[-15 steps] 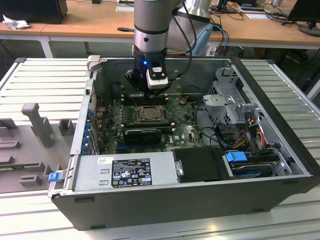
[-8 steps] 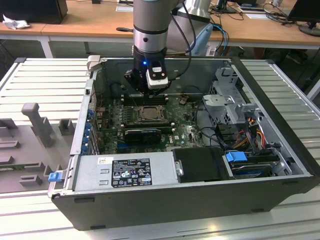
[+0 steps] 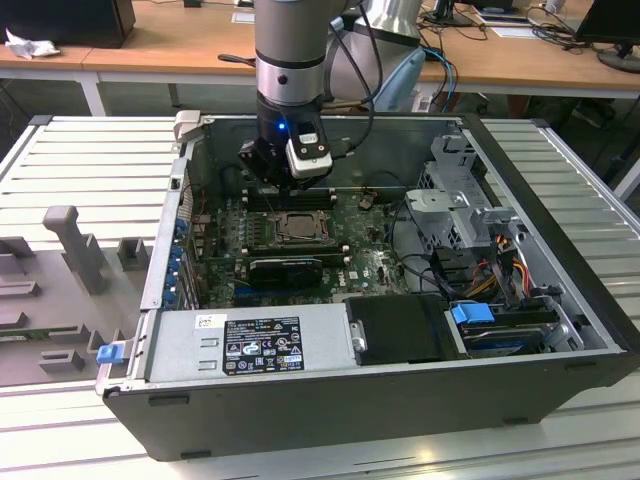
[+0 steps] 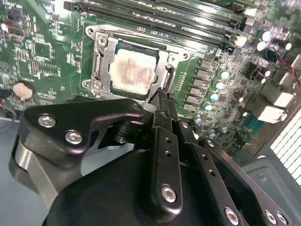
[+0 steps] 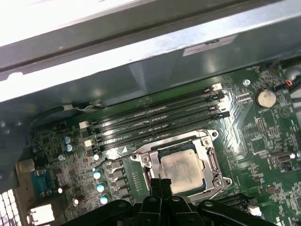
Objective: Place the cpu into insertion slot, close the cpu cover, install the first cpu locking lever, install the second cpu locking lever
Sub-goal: 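Install the first cpu locking lever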
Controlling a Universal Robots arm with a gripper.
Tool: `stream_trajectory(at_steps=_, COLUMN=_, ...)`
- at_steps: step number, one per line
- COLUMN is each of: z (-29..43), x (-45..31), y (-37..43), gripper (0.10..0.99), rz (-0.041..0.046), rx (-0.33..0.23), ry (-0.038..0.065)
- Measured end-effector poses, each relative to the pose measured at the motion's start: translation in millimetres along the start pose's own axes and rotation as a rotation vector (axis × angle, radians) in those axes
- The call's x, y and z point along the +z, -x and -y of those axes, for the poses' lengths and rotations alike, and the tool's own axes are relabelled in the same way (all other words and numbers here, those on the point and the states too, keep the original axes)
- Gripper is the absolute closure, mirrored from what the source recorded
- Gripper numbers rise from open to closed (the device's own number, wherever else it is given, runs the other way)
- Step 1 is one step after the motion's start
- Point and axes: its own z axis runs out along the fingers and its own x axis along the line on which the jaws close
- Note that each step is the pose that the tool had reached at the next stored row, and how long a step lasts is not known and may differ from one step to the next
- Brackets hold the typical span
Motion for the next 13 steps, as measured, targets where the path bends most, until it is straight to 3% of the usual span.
stream_trajectory(at_steps=10, z=0.2, x=0.0, y=-0.8, gripper=0.980, rz=-0.0038, rx=-0.121, ry=-0.003)
stream_trajectory(at_steps=13, z=4.3, x=0.7, y=-16.0, gripper=0.980, rz=-0.0009, rx=-0.133, ry=-0.002)
